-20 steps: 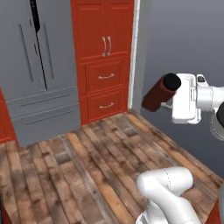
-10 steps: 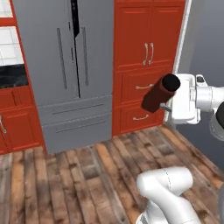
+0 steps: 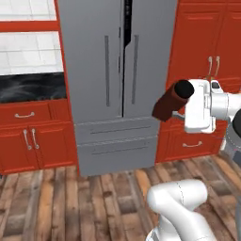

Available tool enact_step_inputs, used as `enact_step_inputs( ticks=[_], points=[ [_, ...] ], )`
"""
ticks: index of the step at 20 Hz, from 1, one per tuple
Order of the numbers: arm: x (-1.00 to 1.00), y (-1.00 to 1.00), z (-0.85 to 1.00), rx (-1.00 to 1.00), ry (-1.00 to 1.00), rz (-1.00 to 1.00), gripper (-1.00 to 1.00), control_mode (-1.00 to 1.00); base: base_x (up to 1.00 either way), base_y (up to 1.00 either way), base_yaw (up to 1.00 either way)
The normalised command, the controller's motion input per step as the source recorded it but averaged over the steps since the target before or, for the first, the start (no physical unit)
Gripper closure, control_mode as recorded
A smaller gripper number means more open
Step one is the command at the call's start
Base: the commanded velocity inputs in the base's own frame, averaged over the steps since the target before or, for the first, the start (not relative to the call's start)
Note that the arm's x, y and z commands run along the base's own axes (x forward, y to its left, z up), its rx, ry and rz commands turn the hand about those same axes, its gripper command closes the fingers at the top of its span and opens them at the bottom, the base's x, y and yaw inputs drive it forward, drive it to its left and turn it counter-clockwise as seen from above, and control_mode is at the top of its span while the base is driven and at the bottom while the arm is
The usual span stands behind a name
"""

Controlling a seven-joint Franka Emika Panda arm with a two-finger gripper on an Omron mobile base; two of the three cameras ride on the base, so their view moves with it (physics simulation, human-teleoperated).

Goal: Collect the paprika, ketchup, and shaker from the cabinet and place them next to the stove.

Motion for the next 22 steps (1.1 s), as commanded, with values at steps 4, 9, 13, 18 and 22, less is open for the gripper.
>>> enact_step_inputs(
  ticks=[4,9,13,18,22],
  points=[
    [0.00,0.00,0.00,0.00,0.00,0.00,1.00,1.00,0.85,0.49,0.32],
    [0.00,0.00,0.00,0.00,0.00,0.00,1.00,1.00,0.98,0.52,0.26],
    [0.00,0.00,0.00,0.00,0.00,0.00,1.00,1.00,1.00,0.57,0.23],
    [0.00,0.00,0.00,0.00,0.00,0.00,1.00,1.00,0.83,0.78,0.17],
    [0.00,0.00,0.00,0.00,0.00,0.00,1.00,1.00,0.65,0.87,0.09]
  ],
)
